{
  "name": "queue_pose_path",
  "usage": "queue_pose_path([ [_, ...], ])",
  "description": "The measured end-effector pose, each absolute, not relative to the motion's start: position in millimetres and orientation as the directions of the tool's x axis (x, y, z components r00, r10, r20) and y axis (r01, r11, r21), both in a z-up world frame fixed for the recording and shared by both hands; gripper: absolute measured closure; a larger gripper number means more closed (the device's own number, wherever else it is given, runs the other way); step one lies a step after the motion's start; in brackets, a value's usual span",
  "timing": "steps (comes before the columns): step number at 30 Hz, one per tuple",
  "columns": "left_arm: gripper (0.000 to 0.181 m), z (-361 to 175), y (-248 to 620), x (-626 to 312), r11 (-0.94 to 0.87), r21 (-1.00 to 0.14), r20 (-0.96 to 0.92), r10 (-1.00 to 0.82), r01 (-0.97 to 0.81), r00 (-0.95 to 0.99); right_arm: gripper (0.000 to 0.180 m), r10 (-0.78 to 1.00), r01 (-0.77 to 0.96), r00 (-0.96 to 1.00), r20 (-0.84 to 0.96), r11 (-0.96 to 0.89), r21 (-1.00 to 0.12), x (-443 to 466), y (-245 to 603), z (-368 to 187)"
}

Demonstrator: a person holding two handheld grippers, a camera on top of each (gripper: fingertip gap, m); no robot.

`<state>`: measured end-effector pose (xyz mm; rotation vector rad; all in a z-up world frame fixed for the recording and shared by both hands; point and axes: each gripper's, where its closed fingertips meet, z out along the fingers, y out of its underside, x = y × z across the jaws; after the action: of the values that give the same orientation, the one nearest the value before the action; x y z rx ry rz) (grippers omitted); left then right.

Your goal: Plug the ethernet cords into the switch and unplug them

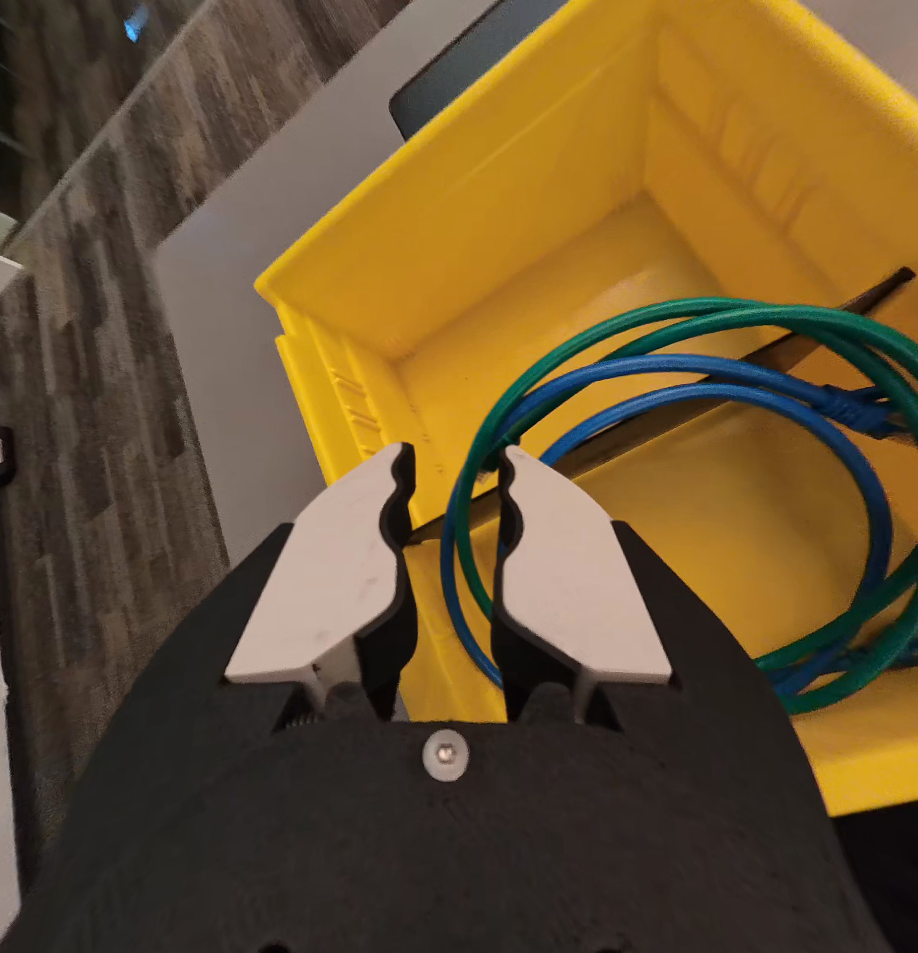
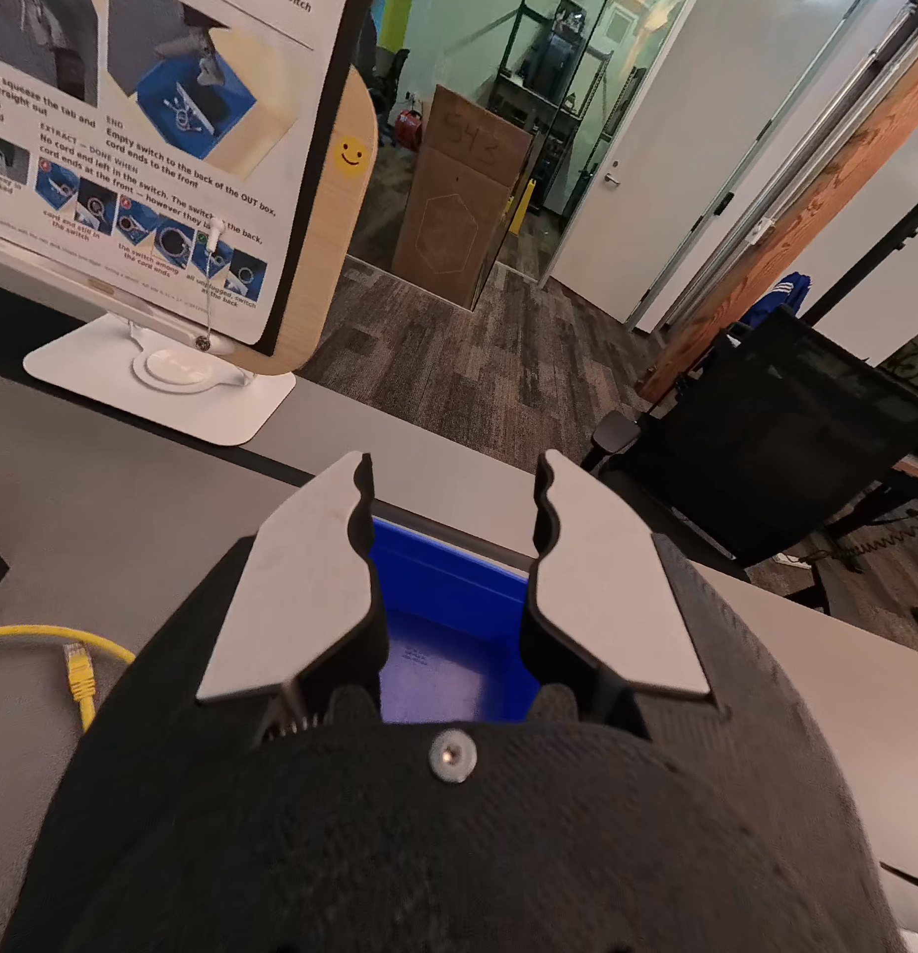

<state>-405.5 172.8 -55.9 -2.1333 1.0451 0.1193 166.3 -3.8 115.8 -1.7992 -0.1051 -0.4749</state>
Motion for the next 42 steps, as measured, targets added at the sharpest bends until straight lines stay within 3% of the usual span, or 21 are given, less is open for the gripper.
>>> queue_pose_path([
  [5, 0.151, -70, 175, -410, -0.426, -0.491, -0.325, -0.719, -0.76, 0.614, 0.118, -0.148, 0.311, 0.919, 0.366, -0.304, -0.901, 167, 0, 108],
  [8, 0.173, -74, 170, -407, -0.426, -0.492, -0.275, -0.751, -0.759, 0.6, 0.119, -0.139, 0.318, 0.917, 0.373, -0.308, -0.897, 168, 0, 106],
  [20, 0.174, -41, 148, -416, -0.352, -0.473, -0.446, -0.695, -0.808, 0.564, 0.119, -0.084, 0.373, 0.904, 0.418, -0.317, -0.872, 155, 6, 101],
  [29, 0.174, -30, 142, -417, -0.379, -0.483, -0.46, -0.657, -0.789, 0.597, 0.119, -0.047, 0.387, 0.905, 0.422, -0.315, -0.867, 152, 5, 99],
  [42, 0.175, 39, 112, -412, -0.302, -0.535, -0.588, -0.538, -0.789, 0.604, 0.119, -0.022, 0.351, 0.928, 0.372, -0.287, -0.891, 161, 2, 98],
])
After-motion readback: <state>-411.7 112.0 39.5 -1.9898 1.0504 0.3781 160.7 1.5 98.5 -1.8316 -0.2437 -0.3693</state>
